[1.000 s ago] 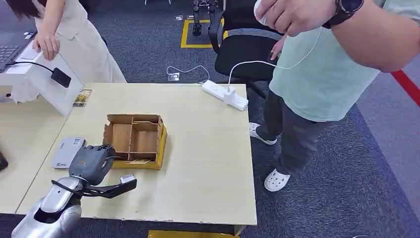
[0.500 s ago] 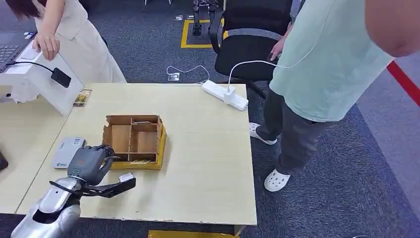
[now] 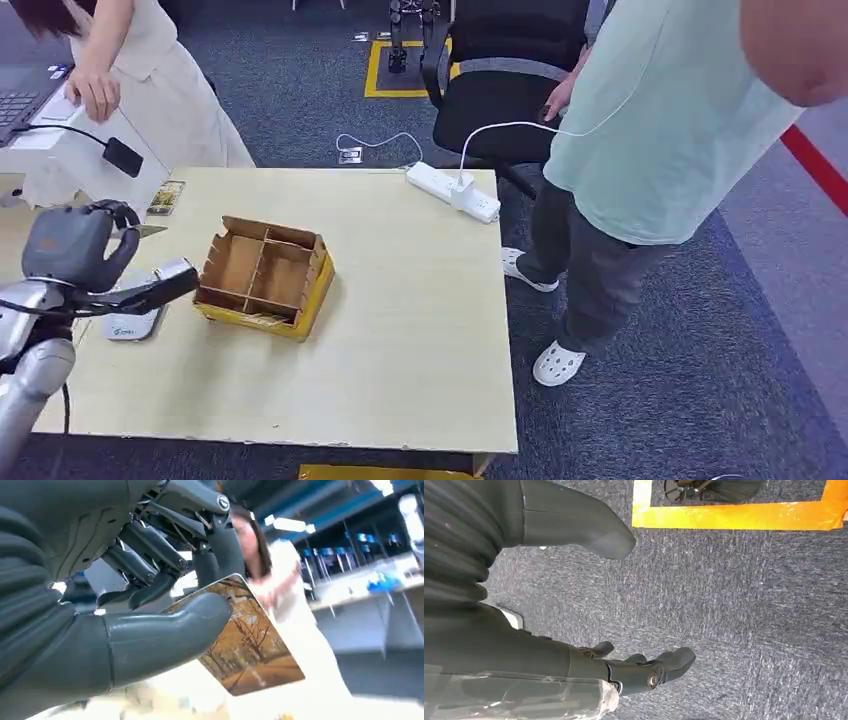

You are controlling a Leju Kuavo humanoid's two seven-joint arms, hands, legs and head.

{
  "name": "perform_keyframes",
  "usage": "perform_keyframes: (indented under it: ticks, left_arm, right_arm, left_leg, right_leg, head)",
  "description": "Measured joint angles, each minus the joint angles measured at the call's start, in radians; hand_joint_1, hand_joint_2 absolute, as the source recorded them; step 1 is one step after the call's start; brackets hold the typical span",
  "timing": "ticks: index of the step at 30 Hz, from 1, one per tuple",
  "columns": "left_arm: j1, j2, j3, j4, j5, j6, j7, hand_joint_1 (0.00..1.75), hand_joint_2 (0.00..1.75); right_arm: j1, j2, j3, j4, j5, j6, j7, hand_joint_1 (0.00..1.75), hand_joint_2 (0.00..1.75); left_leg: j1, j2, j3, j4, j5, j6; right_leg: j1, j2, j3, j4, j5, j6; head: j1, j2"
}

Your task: Pass the card to the sensor for recognition and then transmit it.

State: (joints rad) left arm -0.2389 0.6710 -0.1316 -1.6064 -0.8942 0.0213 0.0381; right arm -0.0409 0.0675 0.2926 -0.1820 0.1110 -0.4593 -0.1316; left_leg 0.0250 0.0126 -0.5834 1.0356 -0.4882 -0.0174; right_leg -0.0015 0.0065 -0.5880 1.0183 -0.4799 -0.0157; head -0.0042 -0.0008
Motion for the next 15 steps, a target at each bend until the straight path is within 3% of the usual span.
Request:
perform_keyframes:
  ticks: [9,12,15]
  left_arm:
    - [-0.044,0.038,0.012,-0.002,-0.009,-0.005,-0.009,1.75,1.75]
    - [-0.046,0.037,0.017,-0.001,-0.030,0.022,-0.009,1.75,1.75]
    - [-0.055,0.016,0.017,0.004,-0.117,0.075,0.024,1.75,1.75]
  right_arm:
    - [-0.003,0.000,-0.008,-0.001,0.000,0.000,-0.002,0.00,1.75]
    - [-0.004,0.000,-0.010,-0.001,0.004,0.000,-0.003,0.00,1.75]
    - [-0.006,0.000,-0.010,-0.002,0.022,0.003,0.003,0.00,1.75]
  left_leg:
    - [-0.001,0.000,0.000,0.000,0.000,0.000]
    - [-0.001,0.000,0.000,0.000,0.000,0.000]
    - [-0.001,0.000,0.000,0.000,0.000,0.000]
  right_leg:
    - [-0.001,0.000,0.000,0.000,0.000,0.000]
    - [-0.001,0.000,0.000,0.000,0.000,0.000]
    - [-0.001,0.000,-0.001,-0.001,0.000,0.000]
  head:
    - [0.000,0.000]
    - [0.000,0.000]
    - [0.000,0.000]
